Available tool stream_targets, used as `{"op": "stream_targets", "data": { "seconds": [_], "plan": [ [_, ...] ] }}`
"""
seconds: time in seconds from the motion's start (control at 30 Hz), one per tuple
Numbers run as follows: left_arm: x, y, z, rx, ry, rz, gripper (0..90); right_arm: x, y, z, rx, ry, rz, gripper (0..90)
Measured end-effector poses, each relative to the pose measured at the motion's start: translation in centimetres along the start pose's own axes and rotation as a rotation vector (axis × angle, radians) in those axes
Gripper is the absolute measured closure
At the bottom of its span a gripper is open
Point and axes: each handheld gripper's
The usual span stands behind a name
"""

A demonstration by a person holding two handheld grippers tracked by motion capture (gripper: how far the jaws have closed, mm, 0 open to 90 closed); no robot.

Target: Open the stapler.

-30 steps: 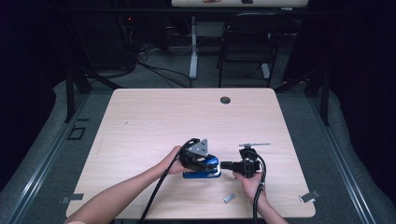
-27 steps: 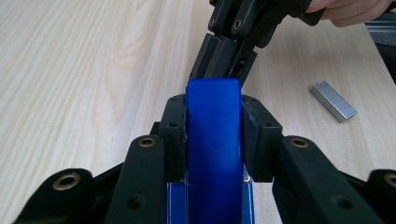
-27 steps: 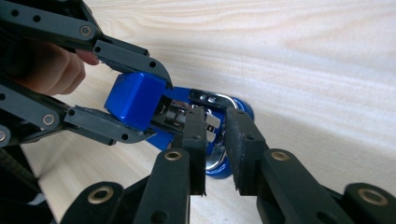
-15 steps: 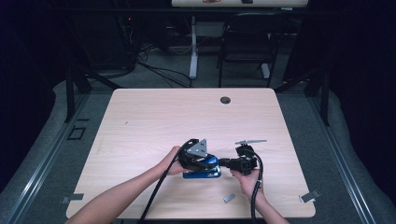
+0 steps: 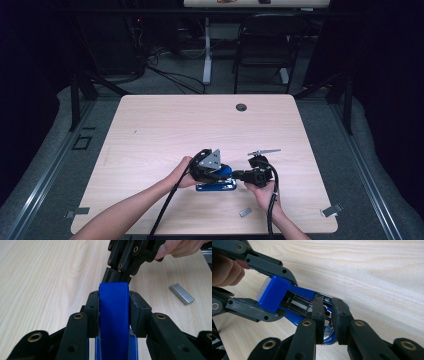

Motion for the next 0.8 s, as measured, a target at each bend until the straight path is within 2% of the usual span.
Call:
{"op": "stream_targets", "data": {
  "seconds": [0.33, 0.53, 0.6, 0.67, 0.73, 0.8],
  "plan": [
    [0.4, -0.3, 0.1, -0.008, 0.007, 0.028, 65.0, 0.0, -0.1, 0.0, -0.003, 0.000, 0.002, 83.2],
    [0.5, -0.5, 0.3, -0.037, 0.022, 0.053, 65.1, 0.0, 0.0, 0.0, -0.003, 0.000, 0.001, 83.5],
    [0.6, -0.7, 0.3, -0.054, 0.028, 0.071, 65.1, 0.0, 0.1, 0.0, -0.002, 0.001, 0.001, 83.7],
    [0.6, -0.8, 0.4, -0.052, 0.030, 0.083, 64.9, 0.1, 0.1, 0.0, -0.004, 0.008, 0.002, 84.1],
    [1.2, -0.7, 0.3, -0.049, 0.019, 0.139, 63.7, 0.3, 0.3, -0.1, -0.005, 0.009, 0.004, 84.4],
    [1.3, -0.4, 0.3, -0.053, 0.027, 0.145, 63.6, 0.4, 0.3, -0.2, 0.006, 0.007, 0.005, 84.6]
  ]
}}
Point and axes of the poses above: each handheld gripper's, and its own axes: x roughly forward along the jaws, y roughly out of its underside, z roughly to its left, and after that the axes turned 10 degrees about y, right-handed
